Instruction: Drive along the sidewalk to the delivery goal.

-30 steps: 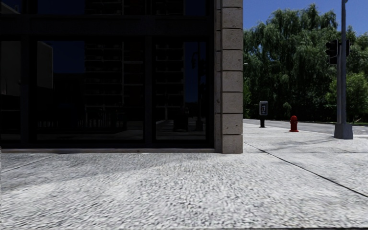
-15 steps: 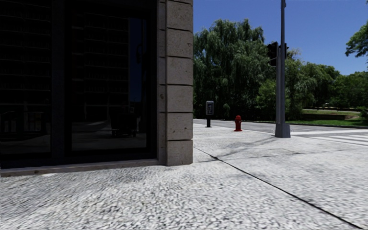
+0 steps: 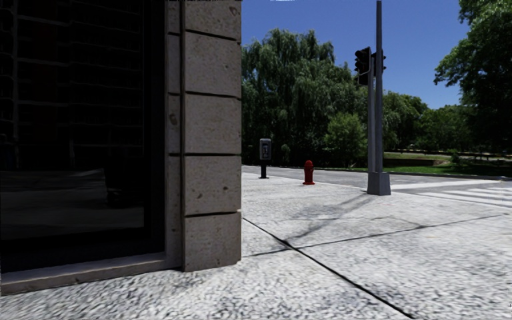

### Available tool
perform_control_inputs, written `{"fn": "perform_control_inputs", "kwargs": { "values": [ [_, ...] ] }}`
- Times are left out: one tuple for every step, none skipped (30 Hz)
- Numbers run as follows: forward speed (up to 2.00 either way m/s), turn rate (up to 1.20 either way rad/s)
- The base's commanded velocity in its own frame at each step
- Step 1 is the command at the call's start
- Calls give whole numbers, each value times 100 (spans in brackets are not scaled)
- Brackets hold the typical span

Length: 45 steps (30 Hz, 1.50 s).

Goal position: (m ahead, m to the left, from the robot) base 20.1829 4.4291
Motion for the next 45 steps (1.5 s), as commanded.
{"fn": "perform_control_inputs", "kwargs": {
  "values": [
    [200, -120],
    [200, -120],
    [200, -120],
    [200, -120],
    [200, -49],
    [200, -5],
    [200, 0],
    [200, 0],
    [200, 0],
    [200, 0],
    [200, 0],
    [200, 0],
    [200, 0],
    [200, 0],
    [200, 0],
    [200, 0],
    [200, 0],
    [200, 2],
    [200, 28],
    [200, 51],
    [200, 69],
    [200, 69],
    [200, 91],
    [200, 120],
    [200, 120],
    [200, 120],
    [200, 120],
    [200, 120],
    [200, 120],
    [200, 108],
    [200, 108],
    [200, 0],
    [200, 0],
    [200, 0],
    [200, 0],
    [200, 0],
    [200, 0],
    [200, 0],
    [200, 0],
    [200, 0],
    [200, 0],
    [200, 0],
    [200, 0],
    [200, 0],
    [200, 0]
  ]
}}
